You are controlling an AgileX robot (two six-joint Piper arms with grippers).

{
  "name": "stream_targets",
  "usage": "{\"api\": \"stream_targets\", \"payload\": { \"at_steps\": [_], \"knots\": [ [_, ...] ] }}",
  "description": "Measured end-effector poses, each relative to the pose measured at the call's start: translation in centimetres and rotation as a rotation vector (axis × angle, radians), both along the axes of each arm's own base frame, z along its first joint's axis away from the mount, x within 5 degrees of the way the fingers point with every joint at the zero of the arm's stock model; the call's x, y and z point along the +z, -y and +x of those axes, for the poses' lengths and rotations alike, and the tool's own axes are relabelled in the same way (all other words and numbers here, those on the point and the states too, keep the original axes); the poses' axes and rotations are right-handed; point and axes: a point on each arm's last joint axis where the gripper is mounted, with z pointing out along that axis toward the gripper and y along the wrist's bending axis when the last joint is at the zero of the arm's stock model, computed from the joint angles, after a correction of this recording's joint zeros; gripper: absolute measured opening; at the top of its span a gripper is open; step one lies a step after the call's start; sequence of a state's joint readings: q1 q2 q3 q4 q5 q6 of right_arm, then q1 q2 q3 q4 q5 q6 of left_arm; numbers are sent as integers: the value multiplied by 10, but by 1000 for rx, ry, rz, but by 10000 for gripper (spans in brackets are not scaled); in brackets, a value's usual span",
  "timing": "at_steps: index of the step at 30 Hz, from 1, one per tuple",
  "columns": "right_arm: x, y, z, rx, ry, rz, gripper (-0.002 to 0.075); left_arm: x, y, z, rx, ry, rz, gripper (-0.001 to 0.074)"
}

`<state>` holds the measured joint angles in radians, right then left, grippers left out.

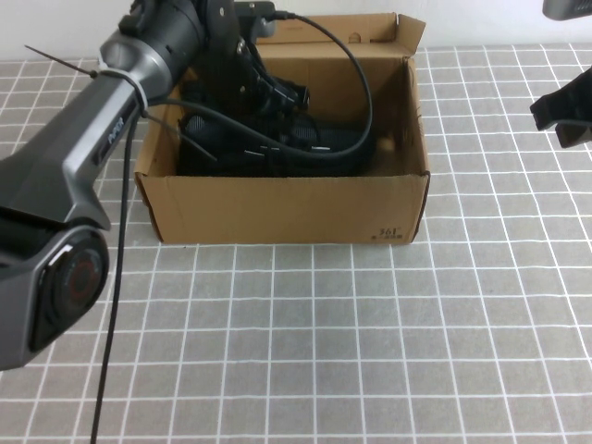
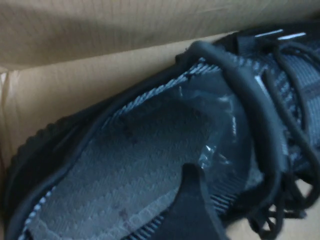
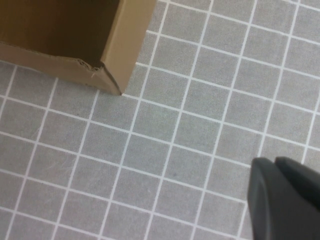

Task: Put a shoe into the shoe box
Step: Adjust the shoe

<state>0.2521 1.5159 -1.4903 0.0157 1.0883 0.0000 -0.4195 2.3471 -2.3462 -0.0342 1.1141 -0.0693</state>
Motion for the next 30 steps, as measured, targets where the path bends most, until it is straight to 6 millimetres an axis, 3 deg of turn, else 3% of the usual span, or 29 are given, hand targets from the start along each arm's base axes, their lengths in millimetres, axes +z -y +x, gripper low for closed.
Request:
{"api": "stream_targets", "payload": {
  "at_steps": [5,15,22,30],
  "knots": [
    [0,0,0,0,1,0,-16,-9,3,6,3,26,-12,483],
    [0,0,1,4,9,1,-16,-6,4,10,20,71,-44,483],
    [1,0,1,4,11,2,-16,-24,6,14,24,41,-33,482],
    [1,0,1,4,13,3,-16,-31,8,18,25,51,-45,469]
  ]
}}
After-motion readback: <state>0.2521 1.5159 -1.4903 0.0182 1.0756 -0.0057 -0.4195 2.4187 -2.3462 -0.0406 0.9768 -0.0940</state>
